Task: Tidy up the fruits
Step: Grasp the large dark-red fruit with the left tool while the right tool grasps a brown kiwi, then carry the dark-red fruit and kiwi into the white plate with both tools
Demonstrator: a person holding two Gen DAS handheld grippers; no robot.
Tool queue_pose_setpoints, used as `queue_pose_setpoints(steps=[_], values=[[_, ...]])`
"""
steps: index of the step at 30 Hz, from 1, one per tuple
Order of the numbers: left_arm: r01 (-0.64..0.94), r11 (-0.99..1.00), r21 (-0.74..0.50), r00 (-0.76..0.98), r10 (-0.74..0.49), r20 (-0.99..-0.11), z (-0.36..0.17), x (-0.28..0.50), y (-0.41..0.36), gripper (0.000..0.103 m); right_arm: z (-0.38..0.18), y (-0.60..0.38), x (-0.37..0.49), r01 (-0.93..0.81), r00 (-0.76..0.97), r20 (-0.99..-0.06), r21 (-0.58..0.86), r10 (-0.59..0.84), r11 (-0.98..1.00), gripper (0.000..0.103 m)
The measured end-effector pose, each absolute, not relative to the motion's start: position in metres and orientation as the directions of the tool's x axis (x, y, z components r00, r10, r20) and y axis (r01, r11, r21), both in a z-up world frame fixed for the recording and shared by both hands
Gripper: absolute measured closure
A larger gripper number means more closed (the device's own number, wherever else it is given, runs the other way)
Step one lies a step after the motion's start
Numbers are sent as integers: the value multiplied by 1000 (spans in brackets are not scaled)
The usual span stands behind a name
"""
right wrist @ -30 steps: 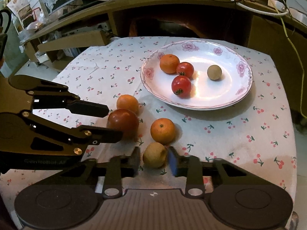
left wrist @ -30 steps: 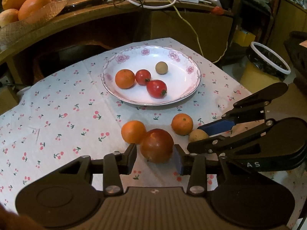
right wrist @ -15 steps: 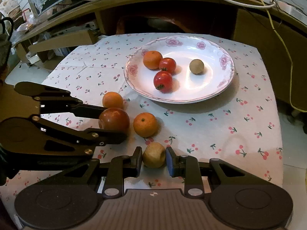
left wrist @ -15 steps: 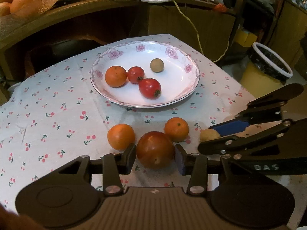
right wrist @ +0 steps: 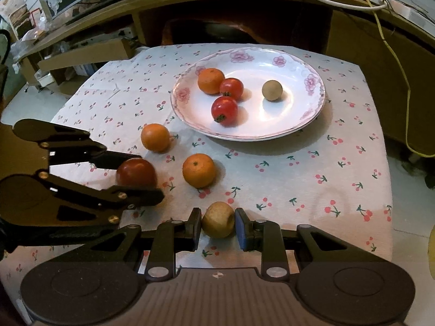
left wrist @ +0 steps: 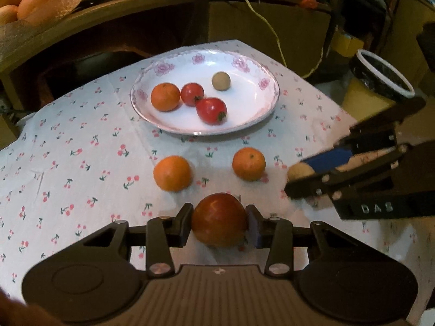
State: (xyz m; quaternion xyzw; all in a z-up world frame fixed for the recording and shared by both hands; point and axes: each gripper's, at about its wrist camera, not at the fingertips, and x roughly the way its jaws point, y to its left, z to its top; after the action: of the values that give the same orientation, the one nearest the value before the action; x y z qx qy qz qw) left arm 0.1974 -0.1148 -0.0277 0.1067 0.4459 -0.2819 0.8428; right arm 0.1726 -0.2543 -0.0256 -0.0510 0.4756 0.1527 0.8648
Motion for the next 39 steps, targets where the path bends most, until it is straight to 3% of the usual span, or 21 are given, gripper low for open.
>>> queue_pose_setpoints(steps=[4, 10, 16, 31, 34, 39], values=[[592, 805, -39, 449, -369, -814, -28, 194, -117, 55, -27, -251, 173, -321, 504, -838, 43, 209, 946, 74], [600, 799, -40, 436, -369, -821, -31, 192, -113, 45, -27, -252, 172, -329, 508, -834, 43, 215, 943, 73], [591, 806, -43, 448, -372, -813, -30, 194, -113, 44, -27, -252, 173, -319, 514, -831, 46, 214, 947, 67], [570, 820, -45, 463, -366, -808, -29, 197, -110, 47, -25, -252, 171, -321, 507, -835, 47, 214, 946, 66], [566, 823, -58, 464, -375, -803, -26, 197, -109, 56, -25, -252, 171, -322, 499, -841, 41, 206, 946, 76], [562, 825, -51, 466, -367, -805, -26, 197, -110, 57, -21, -253, 171, -312, 513, -834, 38, 202, 949, 76]])
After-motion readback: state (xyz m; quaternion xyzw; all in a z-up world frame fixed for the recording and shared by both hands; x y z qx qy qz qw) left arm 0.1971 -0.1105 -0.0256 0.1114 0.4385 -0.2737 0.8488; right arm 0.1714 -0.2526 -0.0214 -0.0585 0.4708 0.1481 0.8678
